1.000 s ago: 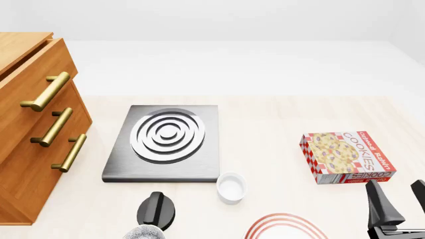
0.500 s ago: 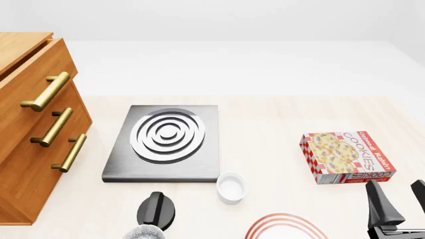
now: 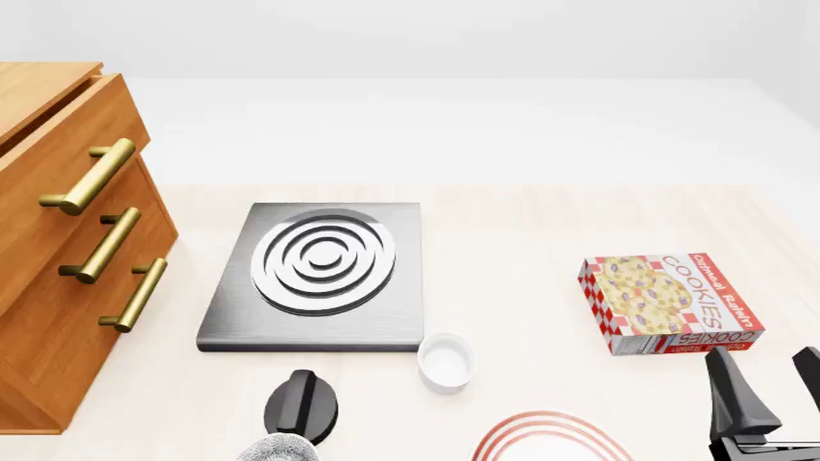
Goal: Pick the akita bowl on the wooden cabinet and place it on the plate.
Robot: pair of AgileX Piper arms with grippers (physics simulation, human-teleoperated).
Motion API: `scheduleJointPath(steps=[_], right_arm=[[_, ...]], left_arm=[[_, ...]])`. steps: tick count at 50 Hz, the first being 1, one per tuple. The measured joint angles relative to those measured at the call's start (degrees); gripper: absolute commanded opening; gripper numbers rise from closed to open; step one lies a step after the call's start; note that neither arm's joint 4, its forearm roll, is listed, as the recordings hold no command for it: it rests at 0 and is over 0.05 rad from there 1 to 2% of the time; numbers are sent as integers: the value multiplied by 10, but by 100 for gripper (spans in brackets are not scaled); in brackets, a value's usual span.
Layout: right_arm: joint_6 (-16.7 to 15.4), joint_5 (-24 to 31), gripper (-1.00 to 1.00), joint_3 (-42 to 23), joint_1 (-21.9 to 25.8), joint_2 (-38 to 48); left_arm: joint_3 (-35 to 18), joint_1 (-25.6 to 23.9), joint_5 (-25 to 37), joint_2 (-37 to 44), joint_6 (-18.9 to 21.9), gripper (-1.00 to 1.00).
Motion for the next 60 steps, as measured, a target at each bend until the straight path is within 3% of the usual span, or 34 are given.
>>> scheduleJointPath(steps=[26, 60], right_arm=[[0, 0, 100, 0, 0, 0], [0, 0, 100, 0, 0, 0]], left_arm=[[-11, -45, 46, -48, -57, -100], [-31, -98, 91, -98, -76, -100]])
